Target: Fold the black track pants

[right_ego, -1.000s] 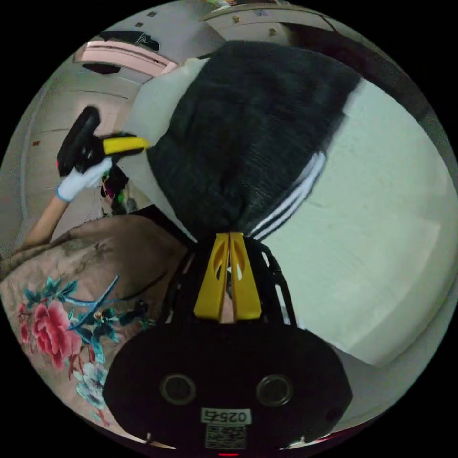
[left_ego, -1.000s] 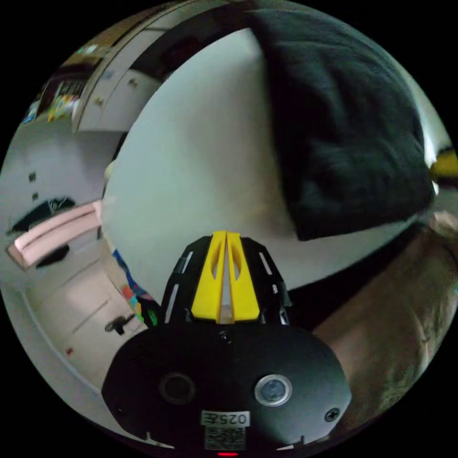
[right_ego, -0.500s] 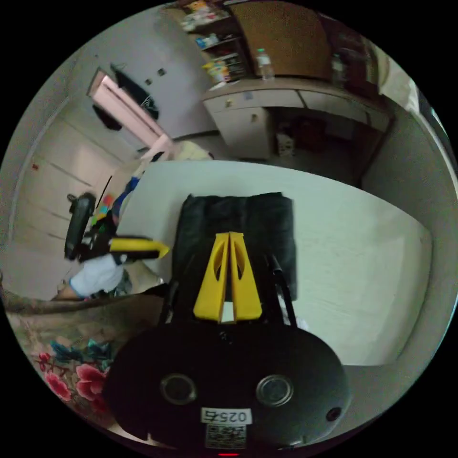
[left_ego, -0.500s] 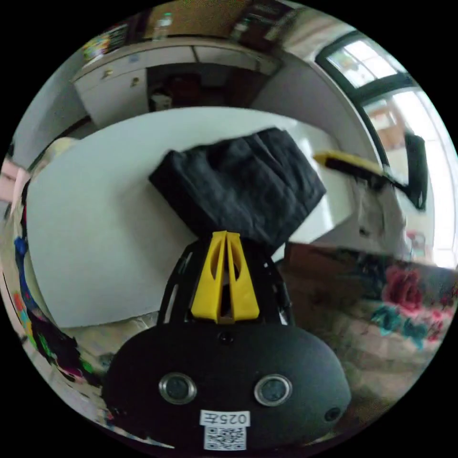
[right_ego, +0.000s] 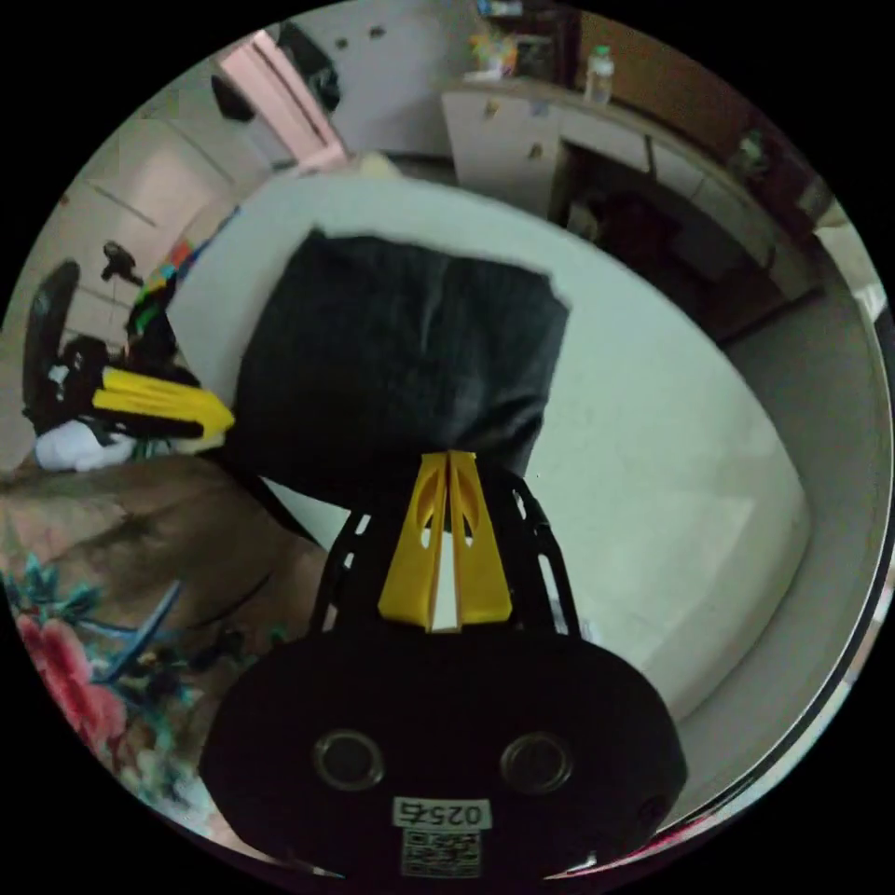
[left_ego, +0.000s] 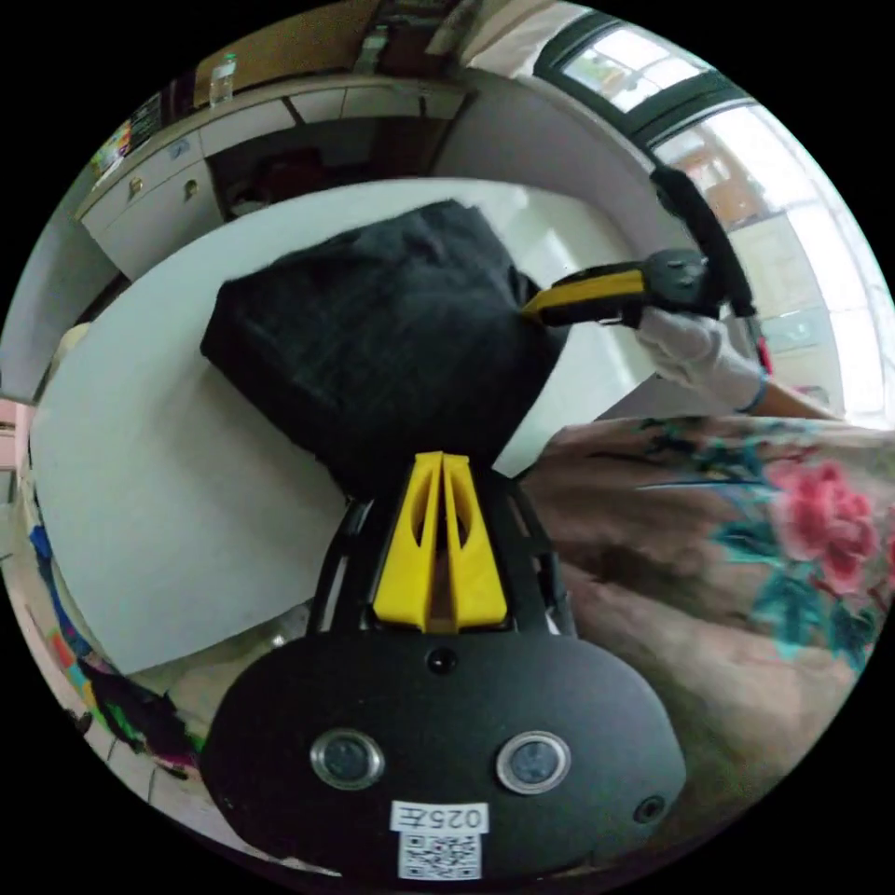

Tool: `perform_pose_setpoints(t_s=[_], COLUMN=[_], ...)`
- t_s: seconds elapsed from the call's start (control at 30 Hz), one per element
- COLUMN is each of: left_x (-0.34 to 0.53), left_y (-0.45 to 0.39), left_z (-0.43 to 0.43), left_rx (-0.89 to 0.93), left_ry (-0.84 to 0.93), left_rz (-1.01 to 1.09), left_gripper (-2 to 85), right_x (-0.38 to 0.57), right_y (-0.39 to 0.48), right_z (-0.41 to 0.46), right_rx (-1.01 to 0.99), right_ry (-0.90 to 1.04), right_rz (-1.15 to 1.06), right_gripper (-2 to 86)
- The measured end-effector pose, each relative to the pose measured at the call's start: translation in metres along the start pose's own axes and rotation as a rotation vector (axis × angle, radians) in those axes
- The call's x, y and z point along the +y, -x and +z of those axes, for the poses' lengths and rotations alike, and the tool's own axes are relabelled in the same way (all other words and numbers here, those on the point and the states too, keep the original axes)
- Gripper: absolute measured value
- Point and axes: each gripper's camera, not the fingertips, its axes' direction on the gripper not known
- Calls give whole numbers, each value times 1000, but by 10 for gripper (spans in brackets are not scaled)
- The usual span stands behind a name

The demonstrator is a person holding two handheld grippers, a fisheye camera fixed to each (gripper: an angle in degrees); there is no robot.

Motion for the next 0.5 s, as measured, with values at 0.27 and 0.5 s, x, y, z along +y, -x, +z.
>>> perform_pose_setpoints(t_s=[0.27, 0.5], left_x=[59, 57], left_y=[14, 42], left_z=[-7, -79], left_rx=[45, 198], left_ry=[-291, -505], left_rz=[-85, -225], left_gripper=[-9, -9], right_x=[29, 8], right_y=[-16, -60], right_z=[-17, -62], right_rx=[-30, -317], right_ry=[-189, -48], right_rz=[2, 99], right_gripper=[-9, -9])
